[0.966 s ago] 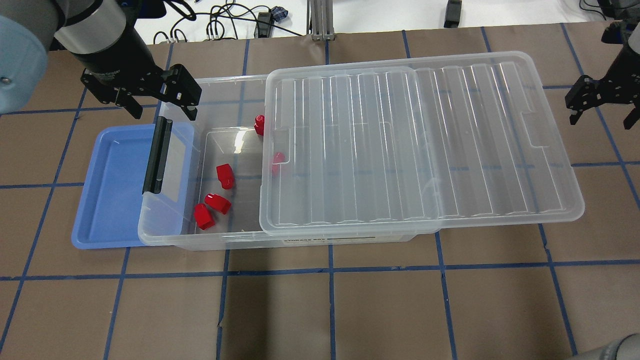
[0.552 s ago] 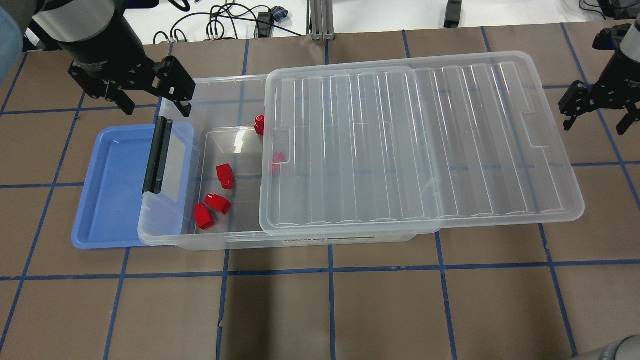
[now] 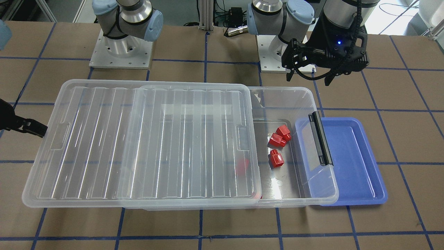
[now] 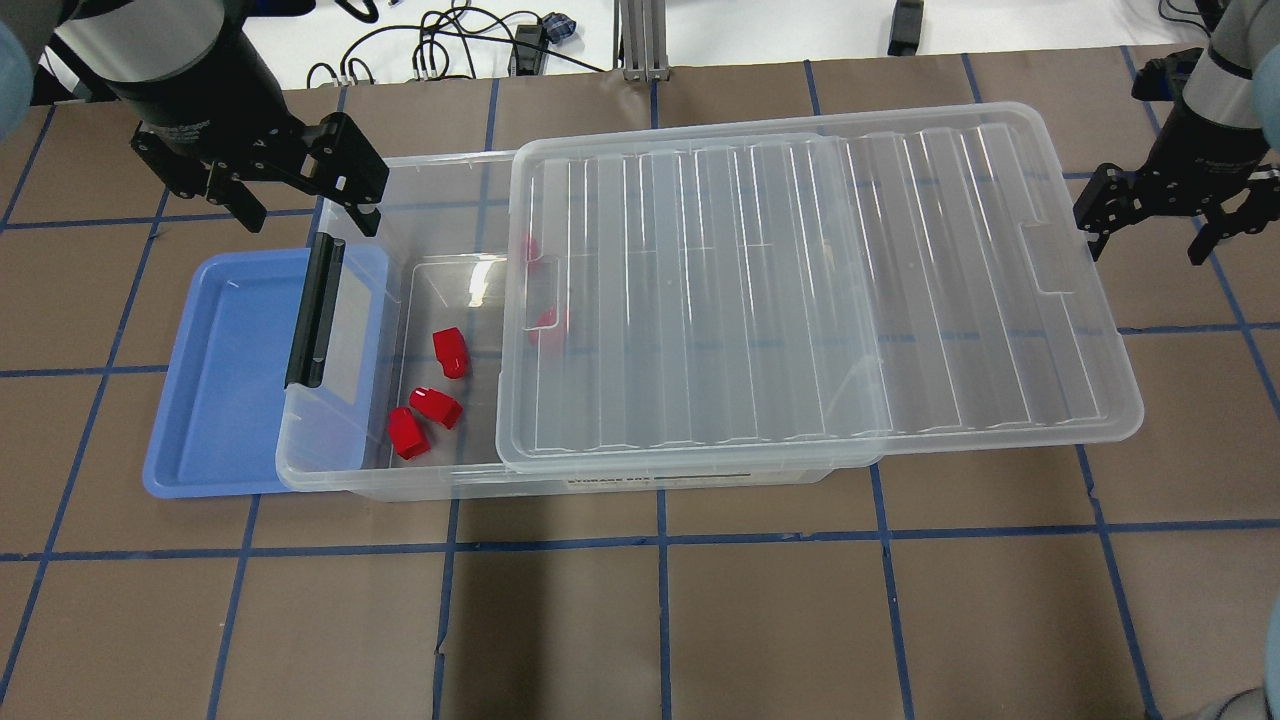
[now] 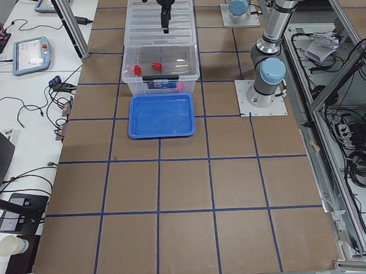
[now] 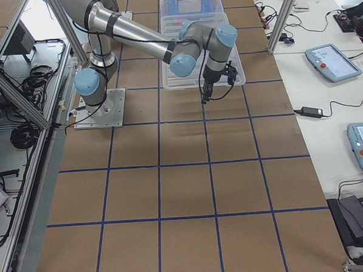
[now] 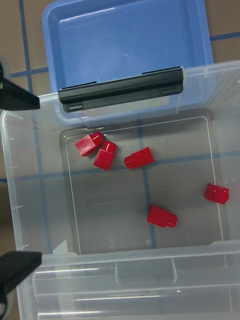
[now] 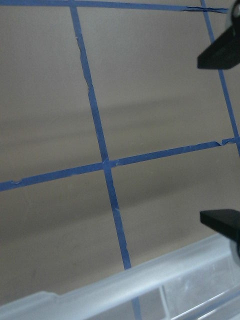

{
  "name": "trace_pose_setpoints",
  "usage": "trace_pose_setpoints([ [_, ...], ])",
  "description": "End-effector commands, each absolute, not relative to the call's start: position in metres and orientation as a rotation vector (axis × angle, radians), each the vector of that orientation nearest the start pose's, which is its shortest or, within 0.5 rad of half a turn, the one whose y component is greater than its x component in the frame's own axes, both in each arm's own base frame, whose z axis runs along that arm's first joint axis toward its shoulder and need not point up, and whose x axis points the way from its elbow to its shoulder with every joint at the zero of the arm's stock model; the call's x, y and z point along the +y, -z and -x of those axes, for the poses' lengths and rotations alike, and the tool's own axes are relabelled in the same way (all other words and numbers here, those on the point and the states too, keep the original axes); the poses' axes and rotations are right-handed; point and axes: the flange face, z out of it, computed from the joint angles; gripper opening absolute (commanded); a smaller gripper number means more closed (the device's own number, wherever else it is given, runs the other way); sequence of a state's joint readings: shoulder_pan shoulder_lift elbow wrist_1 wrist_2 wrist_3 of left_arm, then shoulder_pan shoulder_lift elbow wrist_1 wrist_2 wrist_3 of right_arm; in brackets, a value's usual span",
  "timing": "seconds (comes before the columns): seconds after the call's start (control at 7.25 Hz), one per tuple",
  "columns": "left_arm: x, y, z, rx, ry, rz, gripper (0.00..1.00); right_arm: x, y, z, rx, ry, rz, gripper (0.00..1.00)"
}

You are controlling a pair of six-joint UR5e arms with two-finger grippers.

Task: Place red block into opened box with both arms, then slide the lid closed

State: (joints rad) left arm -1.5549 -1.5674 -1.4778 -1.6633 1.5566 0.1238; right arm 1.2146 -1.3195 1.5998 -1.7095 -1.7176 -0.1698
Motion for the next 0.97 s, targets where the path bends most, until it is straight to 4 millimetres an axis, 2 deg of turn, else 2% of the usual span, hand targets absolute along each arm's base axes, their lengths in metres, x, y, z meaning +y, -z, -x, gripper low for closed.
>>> trace_pose_setpoints([
  [0.0,-0.492,-0.524,0.128,3.15,0.006,-0.174,1.0,-0.578,-0.353,0.046,3.211,-0.261,-0.248,1.0],
  [0.55,-0.491,-0.523,0.128,3.155,0.002,-0.172,1.0,-0.581,-0.351,-0.035,3.212,-0.236,-0.327,1.0],
  [0.83,-0.492,-0.524,0.128,3.151,0.004,-0.172,1.0,-0.579,-0.35,-0.063,3.186,-0.226,-0.357,1.0],
])
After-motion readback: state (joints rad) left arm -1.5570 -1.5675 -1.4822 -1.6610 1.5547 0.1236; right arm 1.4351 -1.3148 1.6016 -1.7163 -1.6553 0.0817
